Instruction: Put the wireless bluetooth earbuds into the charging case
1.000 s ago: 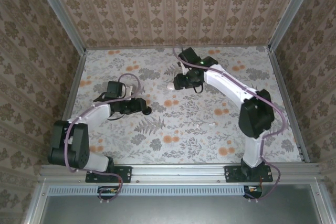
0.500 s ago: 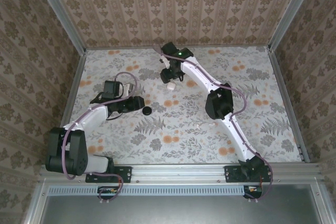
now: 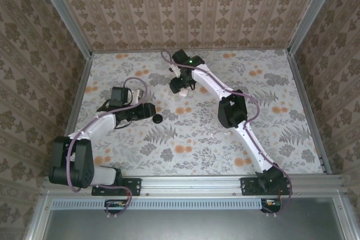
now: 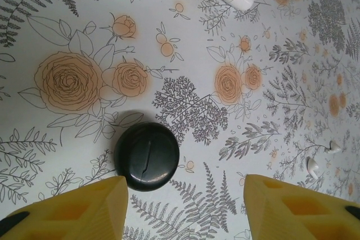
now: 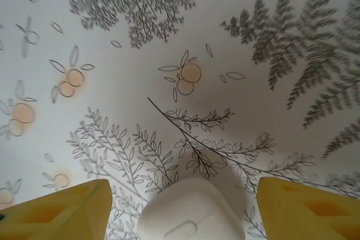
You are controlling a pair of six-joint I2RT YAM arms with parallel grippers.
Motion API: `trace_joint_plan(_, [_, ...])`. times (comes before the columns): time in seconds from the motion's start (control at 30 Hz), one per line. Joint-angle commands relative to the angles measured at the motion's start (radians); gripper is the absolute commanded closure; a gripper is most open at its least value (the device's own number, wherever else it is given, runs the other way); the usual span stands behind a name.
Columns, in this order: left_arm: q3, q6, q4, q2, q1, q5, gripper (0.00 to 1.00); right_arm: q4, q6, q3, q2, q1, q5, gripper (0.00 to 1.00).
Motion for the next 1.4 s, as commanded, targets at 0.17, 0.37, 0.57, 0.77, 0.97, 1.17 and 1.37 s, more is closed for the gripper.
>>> trace_joint_plan(0.17, [-0.019, -0.007, 0.01, -0.024, 0.007, 0.018, 0.44, -0.044, -0.034, 0.009, 0.046, 0.023, -0.012, 0.32])
trace_joint_plan(0.37, [-0.032, -0.011, 0.016, -0.033, 0.007, 0.028, 0.47, -0.086, -0.01, -0.047, 0.03, 0.047, -0.003, 0.42])
trace_joint_plan(0.57, [-0.037, -0.012, 0.009, -0.056, 0.007, 0.037, 0.5, -0.123, 0.016, -0.126, -0.001, 0.087, 0.038, 0.44])
trace_joint_plan(0.77, [-0.062, -0.021, 0.003, -0.104, 0.007, 0.031, 0.51, -0.16, 0.067, -0.205, -0.046, 0.108, 0.102, 0.49])
trace_joint_plan(0.97, [-0.08, -0.038, 0.013, -0.146, 0.007, 0.037, 0.52, -0.164, 0.176, -0.303, -0.12, 0.112, 0.129, 0.6])
trace_joint_plan(1.17, [-0.102, -0.046, 0.048, -0.204, 0.006, 0.06, 0.53, -0.023, 0.327, -0.523, -0.279, 0.108, 0.06, 0.64])
trace_joint_plan(1.37, [-0.156, -0.074, 0.204, -0.307, -0.032, 0.121, 0.5, 0.268, 0.519, -0.826, -0.537, 0.086, -0.085, 0.68])
